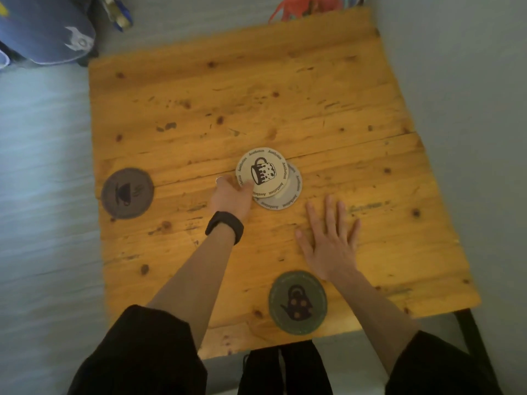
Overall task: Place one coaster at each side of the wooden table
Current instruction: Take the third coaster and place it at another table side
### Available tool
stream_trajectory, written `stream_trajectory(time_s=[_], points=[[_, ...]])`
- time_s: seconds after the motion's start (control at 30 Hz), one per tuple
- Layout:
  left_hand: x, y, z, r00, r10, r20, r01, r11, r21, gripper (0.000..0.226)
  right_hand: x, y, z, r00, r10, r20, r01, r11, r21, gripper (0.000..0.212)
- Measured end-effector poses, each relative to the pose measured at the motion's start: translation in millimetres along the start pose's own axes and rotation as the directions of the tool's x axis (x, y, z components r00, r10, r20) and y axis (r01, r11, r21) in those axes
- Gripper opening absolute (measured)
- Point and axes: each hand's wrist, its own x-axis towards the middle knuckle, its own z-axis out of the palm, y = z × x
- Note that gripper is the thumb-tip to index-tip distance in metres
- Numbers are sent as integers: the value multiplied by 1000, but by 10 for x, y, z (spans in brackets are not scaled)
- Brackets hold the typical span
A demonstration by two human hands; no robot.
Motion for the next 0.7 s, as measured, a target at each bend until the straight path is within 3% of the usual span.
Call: stream_trajectory(time_s=[0.13,0.2,0.27,0.37,0.5,0.6,0.67,0.7], points=[[13,52,85,1000,-21,8,20,993,117,63,-3,-20,8,1000,5,-16,-5,1000,-21,70],[32,100,71,999,-50,17,48,994,97,62,-10,-20,-3,1000,3,-19,-3,1000,-23,70],[53,149,24,999,-43,8,43,999,33,45,-2,-22,-38,1000,12,29,-11,1000,-23,70],[-14,211,-78,999,39,-15,-39,999,-17,18,-2,-39,-146,993,23,116,-17,999,-52,70],[-325,312,-276,978,203,-39,-206,973,-100,8,43,-70,-426,954,29,297,-22,999,-27,72],[-610,330,-402,953,301,31,-297,950,-97,10,51,-46,-766,913,31,407,-131,967,218,69],[-817,304,-459,944,308,120,-292,947,-136,14,-97,28,-989,899,61,435,-280,842,462,66],[-939,291,-478,939,293,181,-266,951,-159,14,-242,73,-1085,895,88,437,-356,729,584,66]])
